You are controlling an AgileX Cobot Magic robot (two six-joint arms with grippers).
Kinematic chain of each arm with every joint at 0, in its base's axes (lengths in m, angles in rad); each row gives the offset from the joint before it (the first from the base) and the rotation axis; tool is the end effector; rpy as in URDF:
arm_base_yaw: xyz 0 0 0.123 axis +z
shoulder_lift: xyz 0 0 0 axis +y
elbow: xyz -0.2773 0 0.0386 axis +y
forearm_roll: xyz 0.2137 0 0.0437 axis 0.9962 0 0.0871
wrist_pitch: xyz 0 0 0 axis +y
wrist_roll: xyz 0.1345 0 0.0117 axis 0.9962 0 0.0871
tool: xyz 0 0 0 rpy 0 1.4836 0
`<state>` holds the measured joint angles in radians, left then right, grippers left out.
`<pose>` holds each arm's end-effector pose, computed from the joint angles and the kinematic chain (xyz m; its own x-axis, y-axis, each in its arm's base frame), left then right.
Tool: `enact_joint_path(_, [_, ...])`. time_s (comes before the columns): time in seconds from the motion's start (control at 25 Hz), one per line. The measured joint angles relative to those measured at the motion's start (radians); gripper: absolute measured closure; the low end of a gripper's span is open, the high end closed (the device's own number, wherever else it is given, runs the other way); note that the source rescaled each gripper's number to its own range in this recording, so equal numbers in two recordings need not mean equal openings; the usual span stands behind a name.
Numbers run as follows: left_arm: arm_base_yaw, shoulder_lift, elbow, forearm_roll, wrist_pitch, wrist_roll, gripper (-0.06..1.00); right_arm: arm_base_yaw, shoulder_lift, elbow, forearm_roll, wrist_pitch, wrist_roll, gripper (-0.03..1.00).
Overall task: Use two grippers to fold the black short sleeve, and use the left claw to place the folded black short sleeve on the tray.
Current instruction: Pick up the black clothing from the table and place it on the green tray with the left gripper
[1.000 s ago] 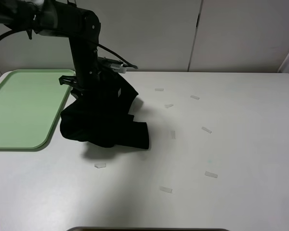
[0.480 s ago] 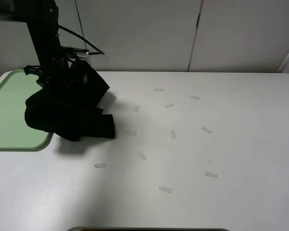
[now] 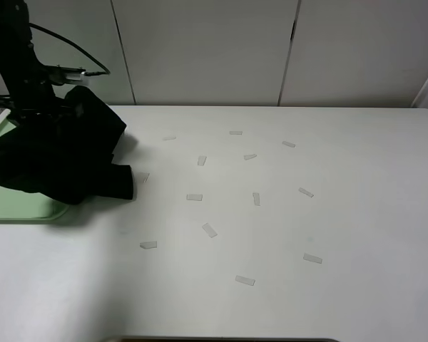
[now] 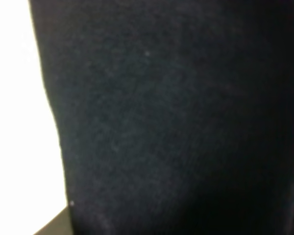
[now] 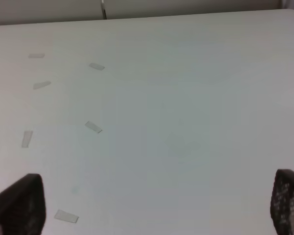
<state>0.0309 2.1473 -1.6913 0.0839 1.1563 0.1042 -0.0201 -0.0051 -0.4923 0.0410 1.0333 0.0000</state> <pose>0.4004 0.0227 0.1451 -0.9937 0.1066 -0.0360 0.1033 0.9912 0.0824 0.0111 0.0045 0.2420 -0.4335 0.0297 -0.9007 -0.0025 0.9994 0.0342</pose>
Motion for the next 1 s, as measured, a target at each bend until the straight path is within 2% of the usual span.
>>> enact_joint_path(0.4, [0.158, 0.037, 0.001, 0.002, -0.092, 0.1, 0.49, 0.0, 0.0, 0.0, 0.0, 0.0, 0.0, -0.03])
enact_joint_path(0.76, [0.247, 0.045, 0.001, 0.01, -0.121, 0.143, 0.49, 0.0, 0.0, 0.0, 0.0, 0.0, 0.0, -0.03])
enact_joint_path(1.0, [0.286, 0.045, 0.001, 0.017, -0.123, 0.164, 0.45, 0.0, 0.0, 0.0, 0.0, 0.0, 0.0, -0.03])
